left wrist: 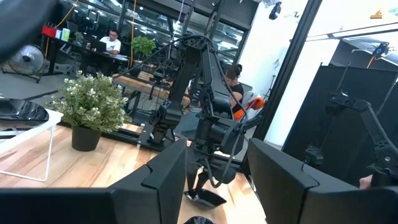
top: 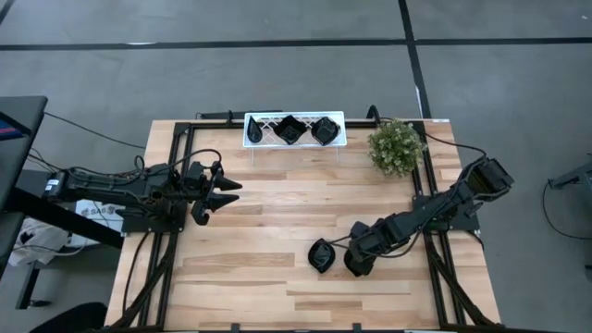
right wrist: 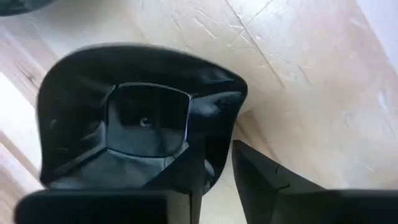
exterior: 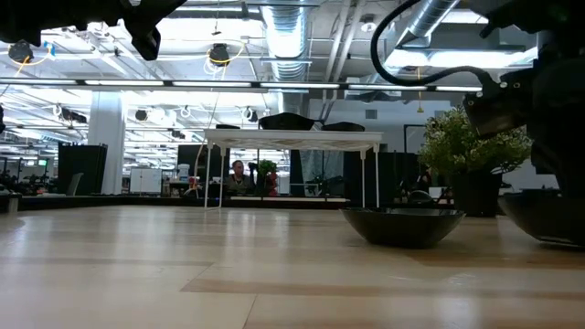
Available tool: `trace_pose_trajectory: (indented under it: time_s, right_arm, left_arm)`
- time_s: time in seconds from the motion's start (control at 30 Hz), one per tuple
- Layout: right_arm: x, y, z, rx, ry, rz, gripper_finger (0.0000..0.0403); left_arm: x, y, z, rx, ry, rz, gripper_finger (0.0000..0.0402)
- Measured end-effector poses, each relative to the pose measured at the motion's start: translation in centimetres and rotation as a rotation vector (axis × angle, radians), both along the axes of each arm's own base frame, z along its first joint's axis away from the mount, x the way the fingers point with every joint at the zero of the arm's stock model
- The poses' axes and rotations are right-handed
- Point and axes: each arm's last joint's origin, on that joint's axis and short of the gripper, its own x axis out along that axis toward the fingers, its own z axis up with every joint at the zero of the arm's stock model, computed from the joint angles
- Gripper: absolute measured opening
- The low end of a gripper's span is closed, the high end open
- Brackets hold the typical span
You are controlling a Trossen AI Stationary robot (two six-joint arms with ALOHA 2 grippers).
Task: Pick & Place Mini shaped plates
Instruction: Stack the leaf-shaped plate on top of the leaf-shaped plate on the shelf
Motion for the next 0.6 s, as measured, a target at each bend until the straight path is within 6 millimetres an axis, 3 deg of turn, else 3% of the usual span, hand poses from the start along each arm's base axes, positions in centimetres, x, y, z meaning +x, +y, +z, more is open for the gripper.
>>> trace_pose_trajectory:
  time_s: [0.6]
  right_arm:
    - [0.19,0.11,0.16,0.013,-0.02,0.001,0.0005]
  left_arm:
    - [0.0,0.0,0.0,0.0,0.0,0.0,0.0173]
